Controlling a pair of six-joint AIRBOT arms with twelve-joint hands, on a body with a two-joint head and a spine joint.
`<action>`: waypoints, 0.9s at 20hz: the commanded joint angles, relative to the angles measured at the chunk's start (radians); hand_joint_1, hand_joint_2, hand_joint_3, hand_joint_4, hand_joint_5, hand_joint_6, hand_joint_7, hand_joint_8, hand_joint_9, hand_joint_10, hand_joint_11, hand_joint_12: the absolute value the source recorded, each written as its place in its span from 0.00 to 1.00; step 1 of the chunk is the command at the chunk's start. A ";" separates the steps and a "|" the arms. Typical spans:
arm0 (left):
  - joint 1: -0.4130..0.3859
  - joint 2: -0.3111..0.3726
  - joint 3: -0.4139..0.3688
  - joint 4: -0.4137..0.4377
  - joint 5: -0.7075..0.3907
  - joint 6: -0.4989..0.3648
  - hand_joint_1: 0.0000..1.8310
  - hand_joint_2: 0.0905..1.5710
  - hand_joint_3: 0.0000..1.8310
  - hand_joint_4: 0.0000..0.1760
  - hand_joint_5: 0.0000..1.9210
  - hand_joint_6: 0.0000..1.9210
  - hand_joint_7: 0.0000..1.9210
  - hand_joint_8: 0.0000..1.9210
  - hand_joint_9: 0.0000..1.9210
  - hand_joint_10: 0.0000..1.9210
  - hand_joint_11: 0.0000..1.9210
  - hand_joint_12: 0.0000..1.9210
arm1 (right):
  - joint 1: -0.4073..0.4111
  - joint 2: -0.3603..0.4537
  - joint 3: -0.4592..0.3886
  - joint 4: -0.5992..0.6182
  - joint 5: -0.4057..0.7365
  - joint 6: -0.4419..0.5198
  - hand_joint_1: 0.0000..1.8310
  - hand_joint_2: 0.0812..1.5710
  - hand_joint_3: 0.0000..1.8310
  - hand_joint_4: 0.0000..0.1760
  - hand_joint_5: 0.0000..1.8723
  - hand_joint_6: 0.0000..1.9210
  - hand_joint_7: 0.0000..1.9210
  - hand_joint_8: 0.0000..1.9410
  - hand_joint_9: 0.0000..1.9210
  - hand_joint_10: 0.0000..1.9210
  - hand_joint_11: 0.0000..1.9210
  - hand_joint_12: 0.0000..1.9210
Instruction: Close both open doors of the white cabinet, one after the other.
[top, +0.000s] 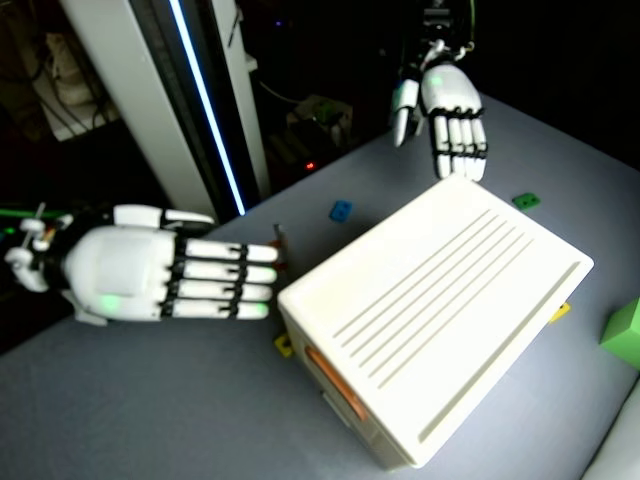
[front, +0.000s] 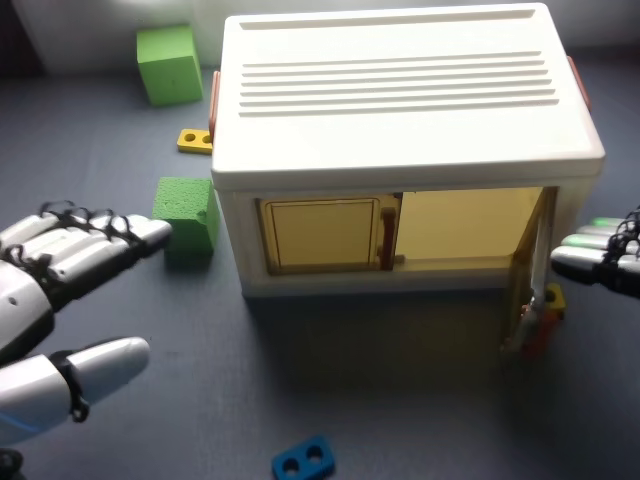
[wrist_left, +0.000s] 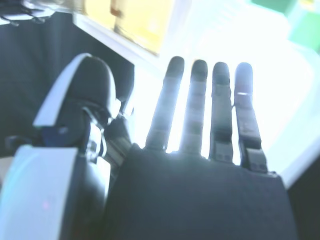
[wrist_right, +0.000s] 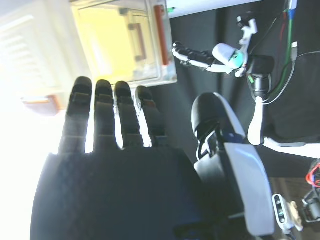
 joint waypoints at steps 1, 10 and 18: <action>0.006 0.010 0.000 -0.018 -0.168 0.005 0.00 0.88 0.00 0.00 0.03 0.00 0.05 0.00 0.06 0.00 0.00 0.28 | 0.014 -0.003 -0.003 0.011 0.090 0.007 0.00 0.95 0.00 0.00 0.00 0.00 0.00 0.00 0.00 0.00 0.00 0.00; 0.038 0.006 -0.007 -0.052 -0.209 0.009 0.00 0.87 0.00 0.00 0.04 0.00 0.04 0.00 0.06 0.00 0.00 0.34 | 0.074 -0.054 0.023 -0.031 0.058 0.018 0.00 0.96 0.00 0.00 0.00 0.00 0.00 0.00 0.00 0.00 0.00 0.00; 0.049 -0.003 -0.010 -0.055 -0.209 0.009 0.00 0.87 0.00 0.00 0.05 0.00 0.04 0.00 0.06 0.00 0.00 0.30 | 0.138 -0.103 0.046 -0.052 0.045 0.021 0.00 0.97 0.01 0.00 0.00 0.00 0.00 0.00 0.00 0.00 0.00 0.00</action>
